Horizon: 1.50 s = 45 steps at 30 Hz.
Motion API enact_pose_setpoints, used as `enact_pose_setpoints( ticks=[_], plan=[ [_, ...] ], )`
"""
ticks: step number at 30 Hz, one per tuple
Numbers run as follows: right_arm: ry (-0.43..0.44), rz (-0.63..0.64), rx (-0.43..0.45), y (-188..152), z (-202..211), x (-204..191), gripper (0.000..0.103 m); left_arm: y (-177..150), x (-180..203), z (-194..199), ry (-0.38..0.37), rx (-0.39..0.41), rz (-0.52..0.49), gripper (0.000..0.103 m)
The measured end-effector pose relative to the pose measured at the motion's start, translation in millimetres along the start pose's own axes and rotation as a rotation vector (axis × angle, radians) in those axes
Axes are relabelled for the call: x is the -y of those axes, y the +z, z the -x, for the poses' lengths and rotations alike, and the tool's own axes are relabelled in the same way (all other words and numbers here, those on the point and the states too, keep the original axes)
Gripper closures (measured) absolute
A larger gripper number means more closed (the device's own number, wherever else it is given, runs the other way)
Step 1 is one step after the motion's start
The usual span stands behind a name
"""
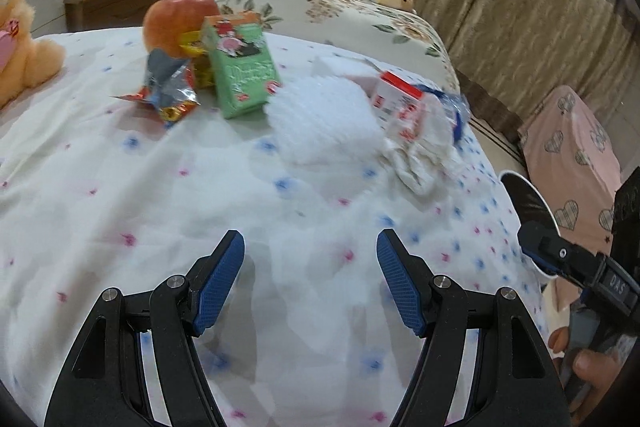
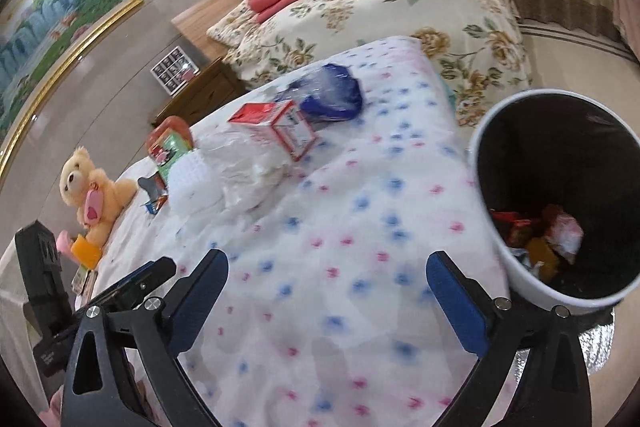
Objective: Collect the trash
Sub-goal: 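Grasp the white foam net with the left gripper while the right grasps the white plastic bag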
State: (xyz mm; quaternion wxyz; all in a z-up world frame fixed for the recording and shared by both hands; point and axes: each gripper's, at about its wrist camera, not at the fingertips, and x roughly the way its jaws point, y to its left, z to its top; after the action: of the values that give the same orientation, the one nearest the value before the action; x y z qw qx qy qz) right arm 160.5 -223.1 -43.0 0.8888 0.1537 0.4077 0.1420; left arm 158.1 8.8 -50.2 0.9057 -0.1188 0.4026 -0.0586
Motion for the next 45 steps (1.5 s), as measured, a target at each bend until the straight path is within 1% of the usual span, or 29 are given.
enact_pose_setpoints(
  ticks=[6,11,17,19,20,21,22,23,24,25,26,27,28,30,31,33,40,45],
  plan=[
    [0.018,0.037,0.014,12.1,-13.4,-18.9,0.003,17.5,-8.5,-6.7,0.021,0.008,0.007,0.033],
    [0.039,0.043,0.010,23.0,-29.1,-26.9,0.003,30.3,-15.7,-16.9,0.011,0.007,0.031,0.033],
    [0.036,0.066,-0.002,33.8,-47.0,-32.6,0.005,39.9,-9.9,-32.7,0.020,-0.004,-0.011,0.033],
    [0.035,0.069,-0.015,36.5,-53.9,-32.7,0.013,43.1,-8.2,-36.7,0.026,-0.005,-0.023,0.033],
    [0.034,0.068,-0.024,37.4,-57.8,-32.6,0.016,45.1,-7.9,-38.7,0.025,-0.003,-0.024,0.037],
    [0.030,0.065,-0.034,38.6,-62.8,-31.8,0.021,47.6,-7.7,-40.9,0.019,-0.001,-0.025,0.044],
    [0.028,0.063,-0.039,39.0,-65.7,-31.1,0.024,49.7,-7.5,-42.8,0.015,-0.004,-0.026,0.048],
    [0.028,0.059,-0.045,39.4,-69.0,-30.1,0.029,51.3,-7.0,-46.1,0.010,-0.009,-0.028,0.056],
    [0.030,0.056,-0.047,39.9,-70.7,-29.1,0.034,52.3,-7.1,-48.4,0.004,-0.015,-0.028,0.069],
    [0.032,0.056,-0.044,40.2,-71.9,-29.6,0.040,52.8,-7.2,-50.3,-0.004,-0.022,-0.028,0.077],
    [0.037,0.061,-0.043,40.4,-72.6,-31.1,0.047,52.4,-7.0,-51.5,-0.012,-0.029,-0.031,0.087],
    [0.050,0.066,-0.052,39.8,-74.0,-32.5,0.065,52.2,-6.2,-51.9,-0.020,-0.032,-0.038,0.089],
    [0.059,0.066,-0.058,38.8,-74.9,-33.4,0.080,51.7,-5.5,-50.0,-0.025,-0.025,-0.043,0.090],
    [0.066,0.061,-0.061,36.1,-73.9,-33.6,0.087,50.3,-3.7,-43.1,-0.033,0.000,-0.057,0.093],
    [0.069,0.061,-0.059,34.2,-72.1,-33.6,0.091,49.4,-3.1,-41.0,-0.034,0.004,-0.059,0.093],
    [0.074,0.051,-0.058,30.7,-67.7,-32.0,0.095,46.1,-3.3,-37.0,-0.038,0.008,-0.056,0.094],
    [0.082,0.036,-0.041,19.9,-43.8,-25.6,0.096,30.4,-3.2,-15.5,-0.074,0.031,-0.017,0.095],
    [0.078,0.024,-0.024,12.7,-27.4,-19.5,0.096,17.7,6.9,-4.7,-0.111,0.025,-0.018,0.095]
  ],
)
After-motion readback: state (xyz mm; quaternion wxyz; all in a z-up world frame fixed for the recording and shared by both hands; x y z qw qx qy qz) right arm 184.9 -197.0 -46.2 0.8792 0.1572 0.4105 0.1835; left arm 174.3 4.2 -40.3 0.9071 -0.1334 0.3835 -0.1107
